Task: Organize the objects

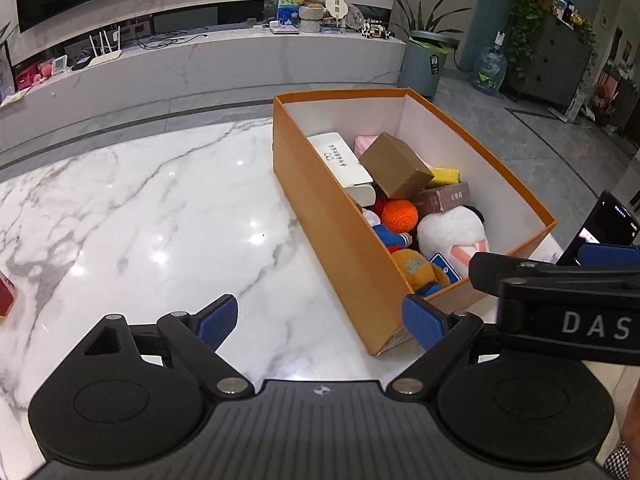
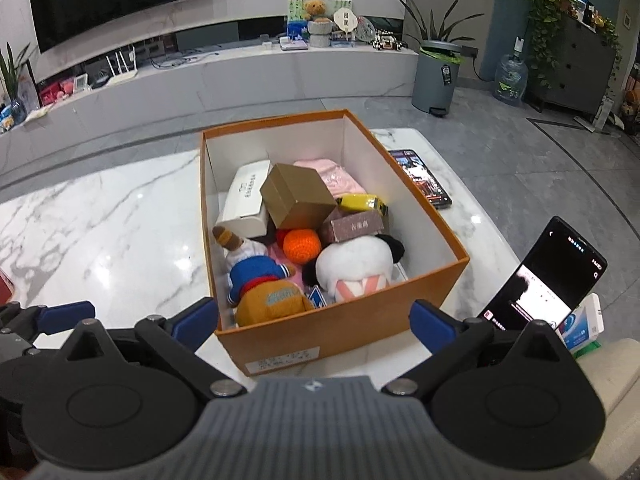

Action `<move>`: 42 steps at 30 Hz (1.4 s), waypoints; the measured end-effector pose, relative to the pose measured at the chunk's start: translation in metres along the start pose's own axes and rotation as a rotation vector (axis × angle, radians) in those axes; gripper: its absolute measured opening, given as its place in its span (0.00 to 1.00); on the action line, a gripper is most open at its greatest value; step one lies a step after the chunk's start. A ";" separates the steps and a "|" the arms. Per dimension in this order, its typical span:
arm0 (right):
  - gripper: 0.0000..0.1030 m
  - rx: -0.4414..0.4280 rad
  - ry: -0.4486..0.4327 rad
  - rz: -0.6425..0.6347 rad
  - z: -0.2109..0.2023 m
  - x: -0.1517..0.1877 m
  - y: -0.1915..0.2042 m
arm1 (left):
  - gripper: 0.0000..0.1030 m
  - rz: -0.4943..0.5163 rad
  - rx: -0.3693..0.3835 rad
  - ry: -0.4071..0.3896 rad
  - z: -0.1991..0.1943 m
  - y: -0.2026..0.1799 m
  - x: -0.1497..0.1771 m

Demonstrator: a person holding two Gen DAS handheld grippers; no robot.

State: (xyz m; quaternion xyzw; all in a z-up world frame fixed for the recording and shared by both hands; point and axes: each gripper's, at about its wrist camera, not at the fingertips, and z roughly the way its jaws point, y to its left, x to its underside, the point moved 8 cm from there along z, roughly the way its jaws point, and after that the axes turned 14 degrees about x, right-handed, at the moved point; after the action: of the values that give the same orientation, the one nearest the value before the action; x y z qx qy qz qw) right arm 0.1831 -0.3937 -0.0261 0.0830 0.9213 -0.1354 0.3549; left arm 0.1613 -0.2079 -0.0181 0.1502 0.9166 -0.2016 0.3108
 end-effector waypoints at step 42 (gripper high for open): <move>0.99 0.039 -0.003 -0.009 -0.033 0.009 0.012 | 1.00 0.012 0.045 -0.038 -0.034 -0.009 0.010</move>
State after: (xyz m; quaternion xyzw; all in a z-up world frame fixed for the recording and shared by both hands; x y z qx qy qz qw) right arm 0.1588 -0.3713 -0.0116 0.0856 0.9184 -0.1549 0.3540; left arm 0.1330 -0.1988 0.0027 0.1588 0.9049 -0.2231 0.3258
